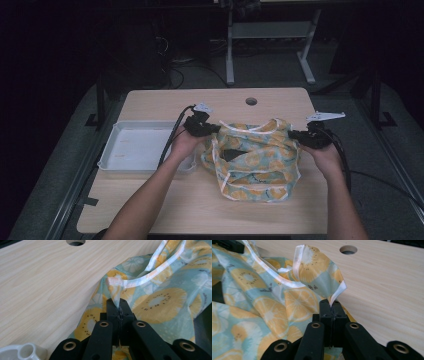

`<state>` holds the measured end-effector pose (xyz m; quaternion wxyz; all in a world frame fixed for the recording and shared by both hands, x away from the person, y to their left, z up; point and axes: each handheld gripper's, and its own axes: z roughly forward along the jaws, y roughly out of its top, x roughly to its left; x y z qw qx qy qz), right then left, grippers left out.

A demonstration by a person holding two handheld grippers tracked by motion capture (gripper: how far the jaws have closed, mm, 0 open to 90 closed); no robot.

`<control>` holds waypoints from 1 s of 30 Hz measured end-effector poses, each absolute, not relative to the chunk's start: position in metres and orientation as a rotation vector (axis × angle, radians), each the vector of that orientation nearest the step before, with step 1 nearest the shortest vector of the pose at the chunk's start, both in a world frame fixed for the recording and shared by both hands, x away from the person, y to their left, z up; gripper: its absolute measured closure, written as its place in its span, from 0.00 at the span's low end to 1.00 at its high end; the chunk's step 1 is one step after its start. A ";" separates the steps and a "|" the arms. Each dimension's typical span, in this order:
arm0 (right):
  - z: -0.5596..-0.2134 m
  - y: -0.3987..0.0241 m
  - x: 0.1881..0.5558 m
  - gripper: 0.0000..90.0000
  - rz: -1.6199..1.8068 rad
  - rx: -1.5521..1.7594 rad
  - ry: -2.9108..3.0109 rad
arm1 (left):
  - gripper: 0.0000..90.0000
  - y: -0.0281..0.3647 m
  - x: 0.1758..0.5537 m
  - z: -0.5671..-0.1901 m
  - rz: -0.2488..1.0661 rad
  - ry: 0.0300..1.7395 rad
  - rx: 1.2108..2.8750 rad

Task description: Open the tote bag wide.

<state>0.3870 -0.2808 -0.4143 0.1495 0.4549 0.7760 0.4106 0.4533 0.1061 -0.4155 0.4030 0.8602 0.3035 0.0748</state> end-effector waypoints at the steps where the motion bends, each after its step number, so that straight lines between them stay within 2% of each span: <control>1: -0.417 -0.281 0.388 0.99 1.174 1.321 2.233 | 0.99 0.106 0.454 -0.416 0.190 0.771 2.179; 10: -0.428 -0.275 0.397 0.99 1.092 1.367 2.262 | 0.99 0.099 0.458 -0.429 0.155 0.809 2.233; 18: -0.439 -0.272 0.401 0.98 0.994 1.392 2.305 | 0.97 0.091 0.458 -0.436 0.173 0.806 2.315; 21: -0.440 -0.271 0.402 0.89 0.958 1.398 2.305 | 0.84 0.092 0.459 -0.434 0.154 0.832 2.300; 30: -0.411 -0.280 0.393 0.71 1.029 1.386 2.244 | 0.61 0.106 0.455 -0.403 0.157 0.835 2.221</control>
